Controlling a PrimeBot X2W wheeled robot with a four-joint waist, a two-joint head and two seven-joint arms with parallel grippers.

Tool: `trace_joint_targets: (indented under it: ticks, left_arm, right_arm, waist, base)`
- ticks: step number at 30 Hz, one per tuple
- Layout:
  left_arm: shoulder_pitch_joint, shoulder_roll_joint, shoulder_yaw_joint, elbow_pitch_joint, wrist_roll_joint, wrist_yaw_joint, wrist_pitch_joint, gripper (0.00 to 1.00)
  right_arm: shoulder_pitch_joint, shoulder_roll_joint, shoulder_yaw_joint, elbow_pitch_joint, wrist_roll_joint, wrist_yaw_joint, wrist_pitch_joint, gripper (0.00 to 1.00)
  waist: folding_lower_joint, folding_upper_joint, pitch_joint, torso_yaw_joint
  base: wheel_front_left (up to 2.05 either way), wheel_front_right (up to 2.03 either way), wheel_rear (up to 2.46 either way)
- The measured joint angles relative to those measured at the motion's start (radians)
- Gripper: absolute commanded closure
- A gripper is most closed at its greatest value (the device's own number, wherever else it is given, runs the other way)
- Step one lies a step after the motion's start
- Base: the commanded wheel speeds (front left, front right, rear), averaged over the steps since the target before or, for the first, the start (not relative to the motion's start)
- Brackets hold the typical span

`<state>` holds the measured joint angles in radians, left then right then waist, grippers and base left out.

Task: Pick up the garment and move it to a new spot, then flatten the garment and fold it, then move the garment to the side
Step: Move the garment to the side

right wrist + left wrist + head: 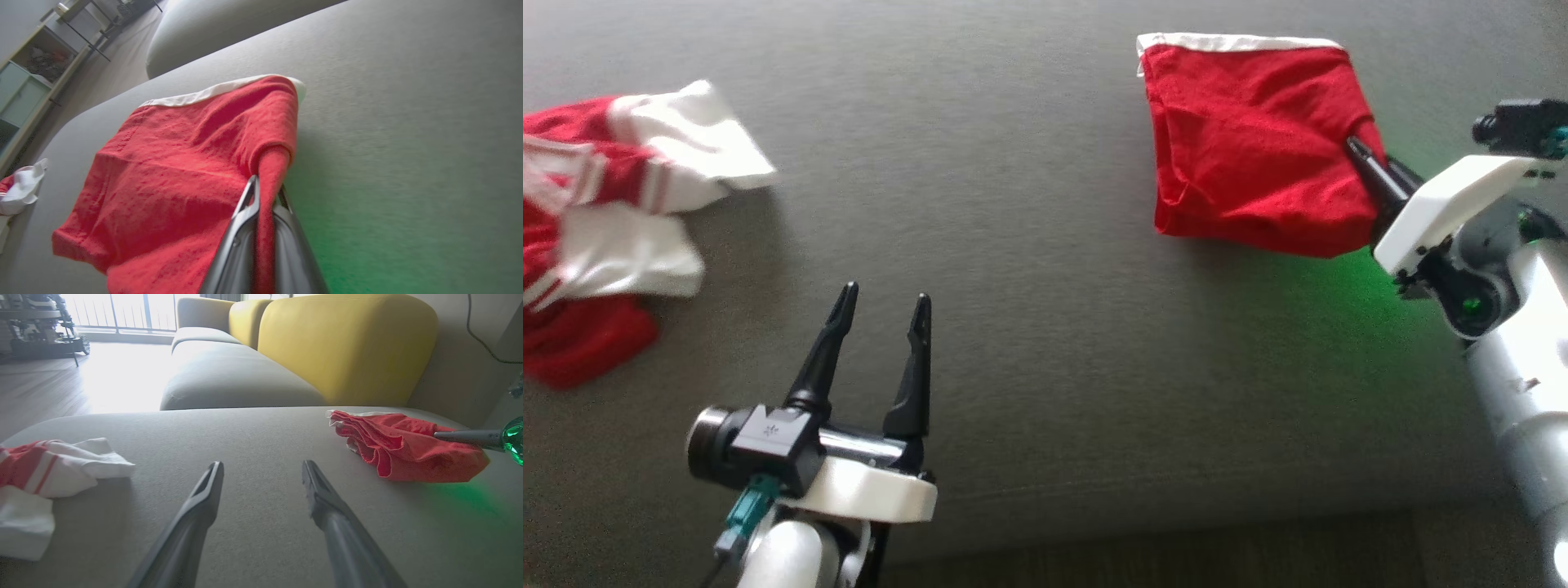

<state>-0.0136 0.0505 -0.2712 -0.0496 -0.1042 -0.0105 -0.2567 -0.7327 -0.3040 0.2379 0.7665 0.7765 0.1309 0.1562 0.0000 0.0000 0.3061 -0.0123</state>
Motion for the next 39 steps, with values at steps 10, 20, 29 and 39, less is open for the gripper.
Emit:
trace_joint_targets:
  ticks: [10, 20, 29, 39]
  left_arm:
    - [-0.04, 0.015, 0.029, -0.007, 0.047, -0.044, 0.0, 0.0]
    - [-0.074, 0.046, 0.031, -0.012, 0.061, -0.061, 0.0, 0.0]
    - [-0.075, 0.064, 0.033, -0.015, 0.068, -0.069, 0.0, 0.0]
    - [-0.093, 0.064, 0.031, -0.015, 0.068, -0.07, 0.0, 0.0]
  right_arm:
    - [0.0, -0.079, 0.068, -0.11, -0.03, 0.0, -0.088, 1.0]
    - [-0.049, -0.107, 0.046, -0.1, -0.131, 0.0, -0.227, 1.0]
    - [-0.073, -0.15, 0.009, -0.089, -0.268, 0.0, -0.262, 1.0]
    - [-0.085, -0.171, -0.037, -0.131, -0.422, 0.0, -0.262, 1.0]
  waist:
    - [0.0, 0.0, 0.058, -0.166]
    - [0.0001, 0.0, 0.134, -0.262]
    - [0.0, 0.0, 0.174, -0.274]
    - [0.0, 0.0, 0.198, -0.277]
  base:
    - [0.0, 0.0, 0.0]
    - [0.0, 0.0, 0.0]
    - [0.0, 0.0, 0.0]
    - [0.0, 0.0, 0.0]
